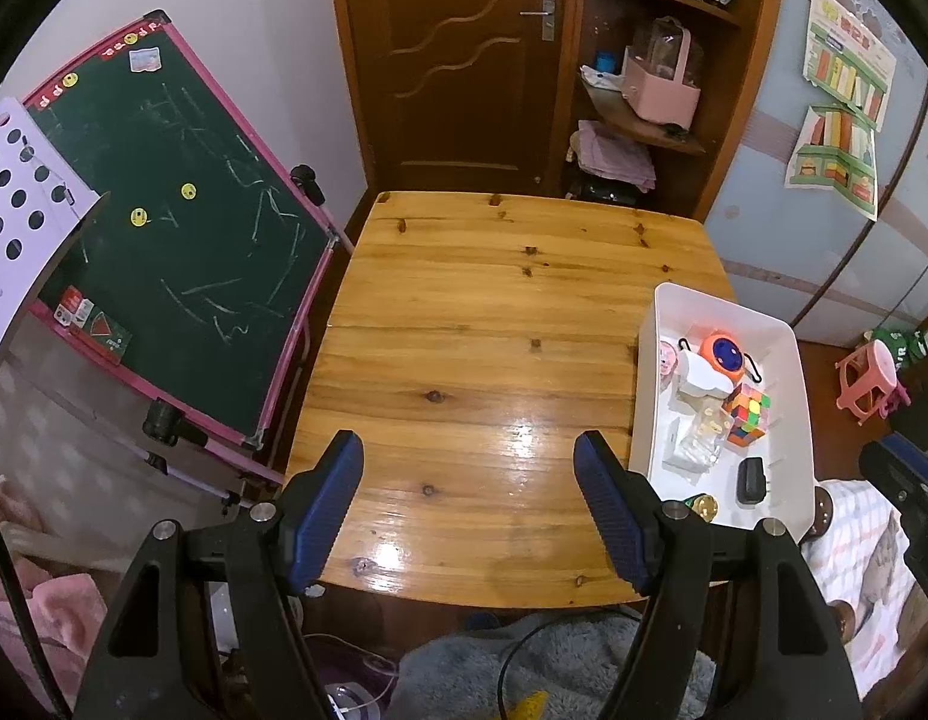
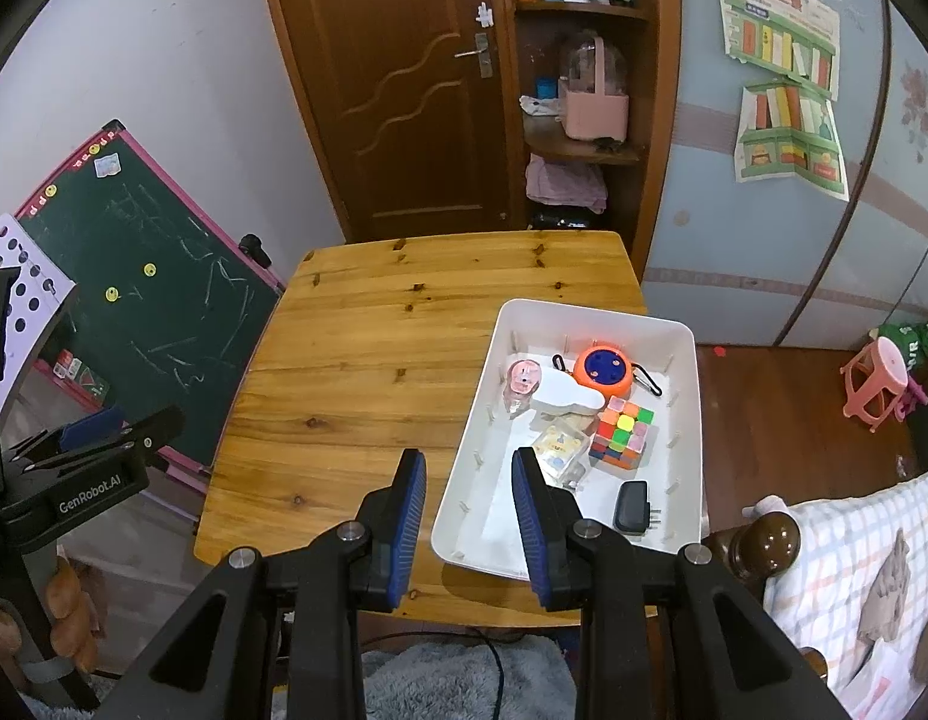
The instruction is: Organize rigid objects
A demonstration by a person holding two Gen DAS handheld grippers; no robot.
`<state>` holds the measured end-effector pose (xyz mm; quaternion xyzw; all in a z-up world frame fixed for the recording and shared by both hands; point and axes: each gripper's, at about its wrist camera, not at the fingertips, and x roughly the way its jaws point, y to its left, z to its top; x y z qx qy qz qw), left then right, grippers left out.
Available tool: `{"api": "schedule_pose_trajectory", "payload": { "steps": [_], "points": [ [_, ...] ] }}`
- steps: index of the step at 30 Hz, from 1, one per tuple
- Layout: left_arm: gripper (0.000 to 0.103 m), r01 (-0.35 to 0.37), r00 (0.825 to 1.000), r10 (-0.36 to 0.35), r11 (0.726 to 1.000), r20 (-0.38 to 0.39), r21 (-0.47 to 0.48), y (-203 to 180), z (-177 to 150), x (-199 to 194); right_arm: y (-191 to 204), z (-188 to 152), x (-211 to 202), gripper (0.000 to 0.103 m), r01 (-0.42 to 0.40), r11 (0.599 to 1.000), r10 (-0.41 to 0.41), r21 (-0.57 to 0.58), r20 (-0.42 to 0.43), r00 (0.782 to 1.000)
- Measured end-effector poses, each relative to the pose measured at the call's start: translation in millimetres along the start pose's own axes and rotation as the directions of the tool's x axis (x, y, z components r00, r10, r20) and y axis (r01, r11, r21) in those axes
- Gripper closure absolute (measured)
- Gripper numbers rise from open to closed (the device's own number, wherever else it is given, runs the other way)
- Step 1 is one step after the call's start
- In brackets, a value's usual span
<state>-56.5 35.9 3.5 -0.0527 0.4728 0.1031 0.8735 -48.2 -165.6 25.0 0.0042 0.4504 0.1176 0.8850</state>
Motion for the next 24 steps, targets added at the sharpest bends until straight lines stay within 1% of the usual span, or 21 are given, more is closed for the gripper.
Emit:
{"api": "schedule_pose_trajectory", "payload": {
  "steps": [10,24],
  "points": [
    [0.027,-0.024,1.000,0.024,1.000,0.013,-0.001,-2.1,2.8,-0.8,-1.7,2.9,1.3,0.073,-0.001,1.000,0.001,-0.006,0.007,1.000],
    [0.027,-0.037,0.999,0.037,0.999,0.002,0.009,-1.6,7.7,3.3,1.0,9.7,7.9,0.073,-0.006,1.000,0.006,-0.015,-0.006,1.000]
  ]
}}
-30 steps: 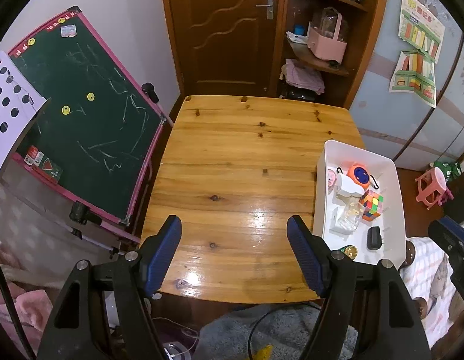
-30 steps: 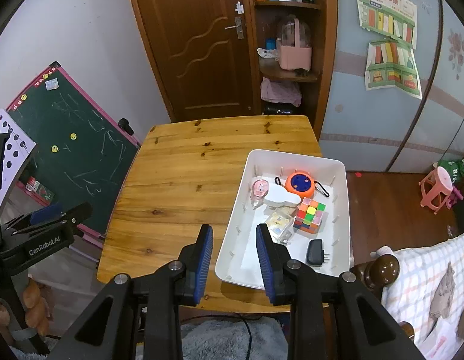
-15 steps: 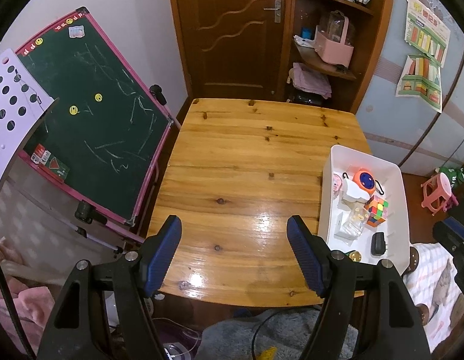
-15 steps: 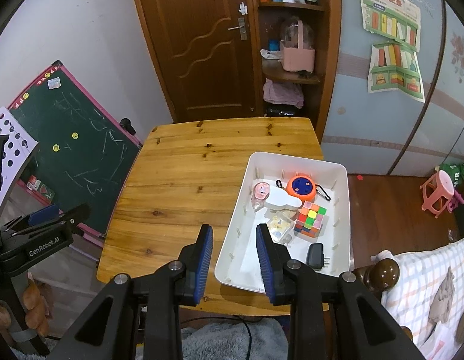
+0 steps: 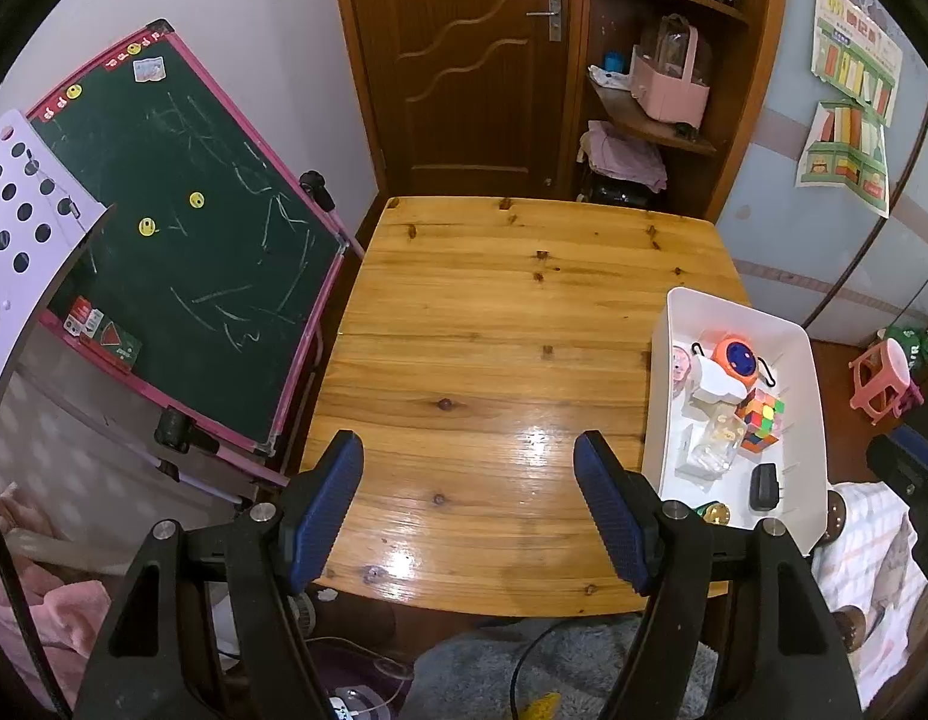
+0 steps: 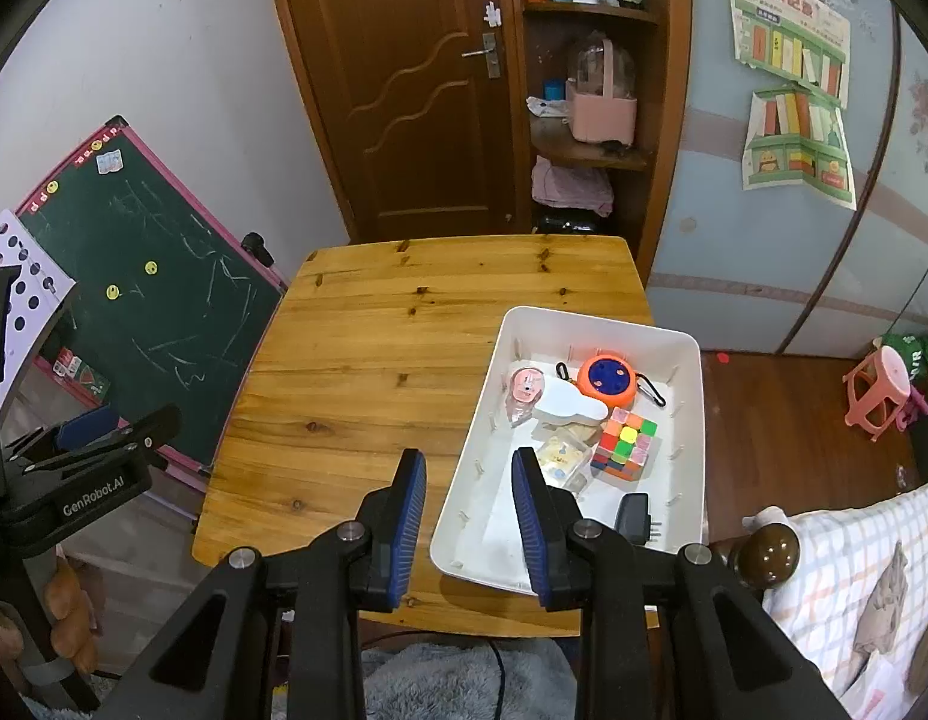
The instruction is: Organize rigid objects
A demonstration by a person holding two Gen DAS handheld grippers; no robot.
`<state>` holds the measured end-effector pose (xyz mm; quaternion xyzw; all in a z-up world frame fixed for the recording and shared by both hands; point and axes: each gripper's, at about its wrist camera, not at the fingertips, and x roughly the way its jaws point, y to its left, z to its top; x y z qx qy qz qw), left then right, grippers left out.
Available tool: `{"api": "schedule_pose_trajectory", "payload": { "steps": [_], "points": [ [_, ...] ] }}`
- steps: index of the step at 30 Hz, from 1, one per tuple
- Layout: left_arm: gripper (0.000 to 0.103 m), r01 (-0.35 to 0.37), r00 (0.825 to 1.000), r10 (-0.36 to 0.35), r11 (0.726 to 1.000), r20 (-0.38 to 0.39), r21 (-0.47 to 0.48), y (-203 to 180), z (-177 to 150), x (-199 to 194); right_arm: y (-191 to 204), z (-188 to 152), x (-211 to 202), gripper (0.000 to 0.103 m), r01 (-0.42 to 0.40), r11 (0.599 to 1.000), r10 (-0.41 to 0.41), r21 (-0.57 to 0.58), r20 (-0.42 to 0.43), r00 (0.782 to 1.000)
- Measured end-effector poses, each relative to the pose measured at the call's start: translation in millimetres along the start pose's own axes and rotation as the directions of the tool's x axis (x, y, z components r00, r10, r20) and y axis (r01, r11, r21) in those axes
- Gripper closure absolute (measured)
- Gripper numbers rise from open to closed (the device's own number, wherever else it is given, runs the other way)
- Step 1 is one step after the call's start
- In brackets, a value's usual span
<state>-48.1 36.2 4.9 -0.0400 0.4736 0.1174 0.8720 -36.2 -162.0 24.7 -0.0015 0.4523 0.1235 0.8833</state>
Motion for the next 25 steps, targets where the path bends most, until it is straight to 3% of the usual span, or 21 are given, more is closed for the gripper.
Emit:
{"api": "schedule_pose_trajectory", "payload": {
  "steps": [25],
  "points": [
    [0.027,-0.011,1.000,0.011,1.000,-0.012,0.004,2.1,0.6,4.7,0.0,2.3,9.6,0.073,-0.007,1.000,0.007,-0.011,-0.030,1.000]
  ]
}}
